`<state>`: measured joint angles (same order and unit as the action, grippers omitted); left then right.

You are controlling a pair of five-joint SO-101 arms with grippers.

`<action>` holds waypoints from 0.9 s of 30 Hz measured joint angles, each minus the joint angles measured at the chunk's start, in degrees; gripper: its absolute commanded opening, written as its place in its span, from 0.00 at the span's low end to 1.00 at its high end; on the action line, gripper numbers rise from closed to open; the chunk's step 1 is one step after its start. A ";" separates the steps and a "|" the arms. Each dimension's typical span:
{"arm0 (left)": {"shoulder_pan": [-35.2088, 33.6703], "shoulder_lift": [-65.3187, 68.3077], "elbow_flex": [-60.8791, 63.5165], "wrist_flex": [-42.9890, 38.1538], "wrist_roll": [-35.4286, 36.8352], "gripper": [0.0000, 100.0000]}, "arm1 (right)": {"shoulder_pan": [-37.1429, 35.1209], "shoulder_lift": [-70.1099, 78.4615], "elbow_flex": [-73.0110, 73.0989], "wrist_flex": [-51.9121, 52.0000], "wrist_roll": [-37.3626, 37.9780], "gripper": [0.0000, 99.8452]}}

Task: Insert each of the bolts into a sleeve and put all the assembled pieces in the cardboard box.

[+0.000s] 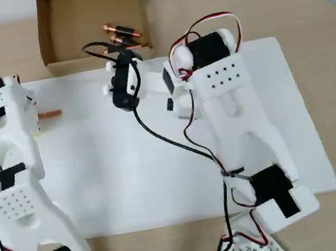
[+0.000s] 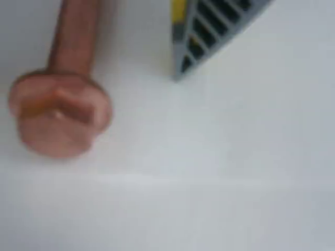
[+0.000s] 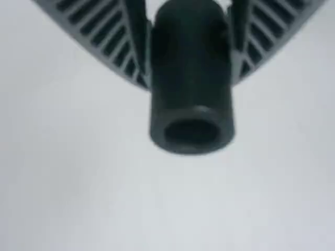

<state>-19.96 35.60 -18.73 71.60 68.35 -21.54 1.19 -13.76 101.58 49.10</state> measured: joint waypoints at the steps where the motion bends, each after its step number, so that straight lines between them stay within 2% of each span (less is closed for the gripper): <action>1: 0.00 0.79 -1.32 0.62 0.00 0.27 | 0.00 0.00 0.00 0.00 -0.18 0.01; 10: 0.00 4.75 -8.70 3.69 0.00 0.27 | 0.00 0.00 0.00 0.00 -0.62 0.01; 21: 0.18 5.36 -21.36 18.46 0.00 0.27 | 0.00 0.00 0.00 0.00 -0.70 0.01; 27: 0.18 7.82 -23.30 17.14 -0.09 0.27 | 0.00 0.00 0.00 0.00 -0.70 0.01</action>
<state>-19.78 43.43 -42.02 88.75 68.26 -21.54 1.19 -13.76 101.58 48.40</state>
